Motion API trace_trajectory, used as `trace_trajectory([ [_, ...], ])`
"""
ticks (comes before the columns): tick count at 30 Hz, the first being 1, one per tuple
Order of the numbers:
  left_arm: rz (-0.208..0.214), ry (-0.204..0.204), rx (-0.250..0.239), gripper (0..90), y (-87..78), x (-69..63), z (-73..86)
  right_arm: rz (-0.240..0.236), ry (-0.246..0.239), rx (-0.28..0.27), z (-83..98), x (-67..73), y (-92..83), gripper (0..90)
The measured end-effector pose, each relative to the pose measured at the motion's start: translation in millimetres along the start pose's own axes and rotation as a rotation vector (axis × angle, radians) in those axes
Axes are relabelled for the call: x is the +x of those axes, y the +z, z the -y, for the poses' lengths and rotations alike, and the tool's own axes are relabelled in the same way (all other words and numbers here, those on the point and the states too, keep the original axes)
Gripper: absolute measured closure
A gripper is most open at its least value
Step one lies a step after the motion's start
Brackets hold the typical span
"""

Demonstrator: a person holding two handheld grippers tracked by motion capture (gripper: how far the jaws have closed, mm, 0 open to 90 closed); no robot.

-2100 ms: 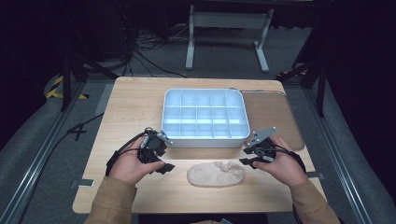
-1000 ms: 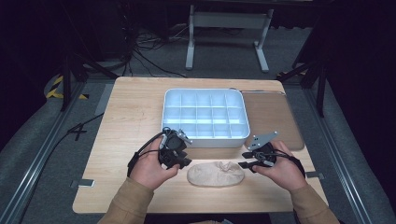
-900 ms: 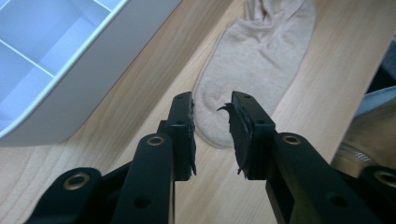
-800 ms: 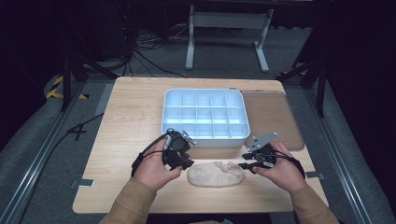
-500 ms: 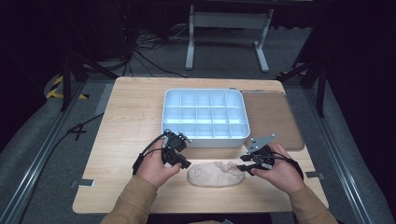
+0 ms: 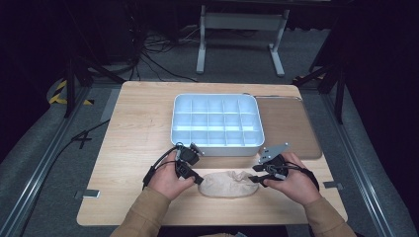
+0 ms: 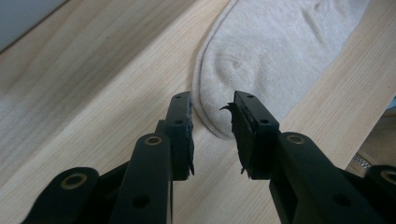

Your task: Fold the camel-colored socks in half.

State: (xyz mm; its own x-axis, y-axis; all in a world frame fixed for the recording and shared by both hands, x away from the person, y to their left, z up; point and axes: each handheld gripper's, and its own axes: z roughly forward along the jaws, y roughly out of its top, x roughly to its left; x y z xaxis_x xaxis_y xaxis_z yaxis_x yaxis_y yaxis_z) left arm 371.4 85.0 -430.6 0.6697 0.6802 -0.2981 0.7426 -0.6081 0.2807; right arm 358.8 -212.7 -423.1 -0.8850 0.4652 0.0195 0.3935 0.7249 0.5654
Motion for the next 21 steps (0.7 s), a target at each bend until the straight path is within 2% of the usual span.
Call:
trace_trajectory([
  [4,-0.011,-0.014,0.012,70.9,5.2,-0.4,-0.9,0.0,-0.006,0.0,-0.3,0.7,0.9,56.6],
  [8,-0.012,0.0,0.025,71.0,11.4,-4.9,-2.8,0.0,-0.004,0.0,-0.4,0.9,1.0,56.5],
  [9,-0.032,-0.001,0.033,70.6,13.3,-7.2,-3.1,-0.002,-0.005,0.001,-0.4,0.8,0.9,56.5],
  [12,-0.056,0.015,0.056,69.5,17.4,-10.8,-4.3,-0.002,-0.005,0.003,-0.7,1.7,1.4,56.6],
  [17,-0.083,0.037,0.057,69.1,19.2,-16.9,-4.5,-0.011,-0.008,-0.006,-1.3,3.4,1.3,56.6],
  [19,-0.084,0.037,0.057,73.0,19.4,-17.4,-4.5,-0.013,-0.014,-0.009,-1.7,3.8,0.5,56.6],
  [21,-0.066,0.043,0.055,79.3,20.5,-17.1,-4.7,-0.007,-0.014,-0.011,-1.8,4.1,0.2,56.6],
])
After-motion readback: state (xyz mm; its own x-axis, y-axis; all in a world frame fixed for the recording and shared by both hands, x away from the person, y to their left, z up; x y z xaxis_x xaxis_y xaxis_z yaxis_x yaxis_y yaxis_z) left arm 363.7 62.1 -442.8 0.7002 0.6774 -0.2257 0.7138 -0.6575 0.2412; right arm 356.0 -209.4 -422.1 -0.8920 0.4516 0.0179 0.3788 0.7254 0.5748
